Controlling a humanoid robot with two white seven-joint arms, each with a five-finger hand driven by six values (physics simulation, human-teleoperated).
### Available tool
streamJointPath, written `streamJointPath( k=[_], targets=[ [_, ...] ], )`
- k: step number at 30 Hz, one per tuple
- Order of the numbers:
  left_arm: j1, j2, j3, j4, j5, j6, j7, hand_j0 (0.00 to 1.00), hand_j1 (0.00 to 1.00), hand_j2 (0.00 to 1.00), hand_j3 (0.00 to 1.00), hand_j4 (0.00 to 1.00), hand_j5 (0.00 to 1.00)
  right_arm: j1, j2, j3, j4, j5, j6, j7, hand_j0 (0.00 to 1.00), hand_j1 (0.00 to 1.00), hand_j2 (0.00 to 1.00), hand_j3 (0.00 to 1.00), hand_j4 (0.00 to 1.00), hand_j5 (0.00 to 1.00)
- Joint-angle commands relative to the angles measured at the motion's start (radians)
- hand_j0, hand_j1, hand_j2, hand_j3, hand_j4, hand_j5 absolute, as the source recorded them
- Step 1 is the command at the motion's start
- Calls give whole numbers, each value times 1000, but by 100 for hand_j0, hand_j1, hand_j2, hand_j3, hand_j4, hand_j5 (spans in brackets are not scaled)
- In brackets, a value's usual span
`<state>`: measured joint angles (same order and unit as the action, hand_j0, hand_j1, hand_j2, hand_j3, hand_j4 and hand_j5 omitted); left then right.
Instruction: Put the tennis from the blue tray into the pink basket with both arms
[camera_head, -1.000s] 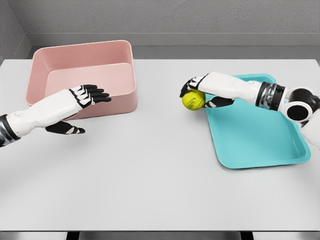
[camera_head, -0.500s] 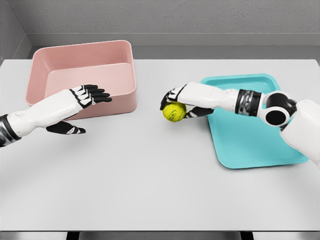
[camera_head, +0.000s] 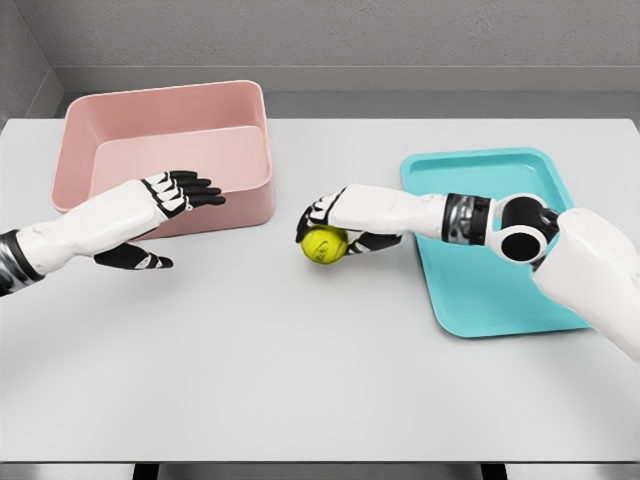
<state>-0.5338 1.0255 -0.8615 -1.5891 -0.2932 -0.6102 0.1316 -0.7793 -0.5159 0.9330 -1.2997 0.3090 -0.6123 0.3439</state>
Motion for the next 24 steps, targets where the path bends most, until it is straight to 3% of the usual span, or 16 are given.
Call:
streamJointPath(
  k=[1,4,18,21,24],
  targets=[
    [0,1,1,0,6,-1,0,100,100,100,100,100,100,0,0,0,-1,-5,1,0,72,72,72,72,72,72],
    [0,-1,1,0,6,-1,0,100,100,100,100,100,100,2,0,0,-1,-5,1,0,82,82,82,82,82,82],
    [0,-1,1,0,6,-1,0,100,100,100,100,100,100,6,-3,-2,2,-5,1,0,88,88,88,88,88,88],
    [-2,-1,1,0,8,-1,2,100,100,100,100,100,100,0,-92,-23,-15,-7,1,-2,87,87,87,87,87,87],
    [-2,-1,1,0,19,-1,2,100,100,100,100,100,100,2,-167,-69,-78,-10,1,-5,87,87,87,87,87,87]
  ],
)
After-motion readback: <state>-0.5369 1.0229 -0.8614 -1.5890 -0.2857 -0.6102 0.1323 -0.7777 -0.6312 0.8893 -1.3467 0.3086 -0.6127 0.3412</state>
